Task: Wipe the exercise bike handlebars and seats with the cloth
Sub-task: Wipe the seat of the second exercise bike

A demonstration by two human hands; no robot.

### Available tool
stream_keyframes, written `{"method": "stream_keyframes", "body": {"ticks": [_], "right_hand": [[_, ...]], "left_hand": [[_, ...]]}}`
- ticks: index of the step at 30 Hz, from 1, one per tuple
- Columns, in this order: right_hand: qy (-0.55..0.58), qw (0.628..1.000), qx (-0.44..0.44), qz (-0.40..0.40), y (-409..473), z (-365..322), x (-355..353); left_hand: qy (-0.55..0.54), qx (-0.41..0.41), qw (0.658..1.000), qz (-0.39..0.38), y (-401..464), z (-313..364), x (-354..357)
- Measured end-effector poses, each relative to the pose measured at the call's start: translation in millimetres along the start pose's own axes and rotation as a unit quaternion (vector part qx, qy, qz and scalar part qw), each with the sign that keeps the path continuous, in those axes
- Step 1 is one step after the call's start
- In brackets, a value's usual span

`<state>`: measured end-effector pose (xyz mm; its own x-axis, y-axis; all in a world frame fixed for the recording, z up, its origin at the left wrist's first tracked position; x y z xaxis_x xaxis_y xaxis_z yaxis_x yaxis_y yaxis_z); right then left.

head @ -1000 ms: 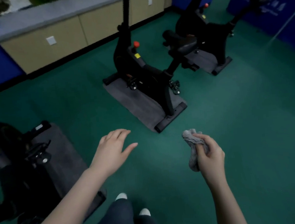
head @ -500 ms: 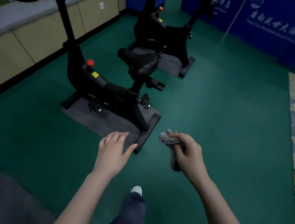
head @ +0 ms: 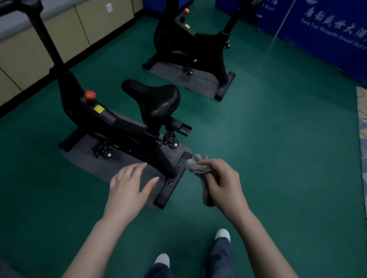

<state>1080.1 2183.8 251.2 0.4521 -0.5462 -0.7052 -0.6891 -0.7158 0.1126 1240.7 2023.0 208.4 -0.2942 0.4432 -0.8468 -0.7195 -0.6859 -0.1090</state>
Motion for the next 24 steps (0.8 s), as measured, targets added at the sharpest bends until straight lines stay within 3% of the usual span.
{"method": "stream_keyframes", "body": {"ticks": [13, 24], "right_hand": [[0.056, 0.997, -0.035, -0.039, 106, 103, -99], [0.077, 0.984, -0.089, -0.136, 173, 124, -89]], "left_hand": [[-0.029, -0.11, 0.99, 0.08, 49, 118, 54], [-0.024, -0.189, 0.976, 0.107, 72, 139, 70]]}}
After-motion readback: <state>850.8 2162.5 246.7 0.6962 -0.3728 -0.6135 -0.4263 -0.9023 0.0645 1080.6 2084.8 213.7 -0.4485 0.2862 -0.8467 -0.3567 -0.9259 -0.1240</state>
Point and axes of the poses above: each hand's wrist, its own y-axis towards the middle knuckle, its own x-axis out of the palm, z = x × y, the point moved 5 cm from there along y, towards the middle knuckle, and after that the axes turned 7 degrees about -y, right-handed, at the moved point
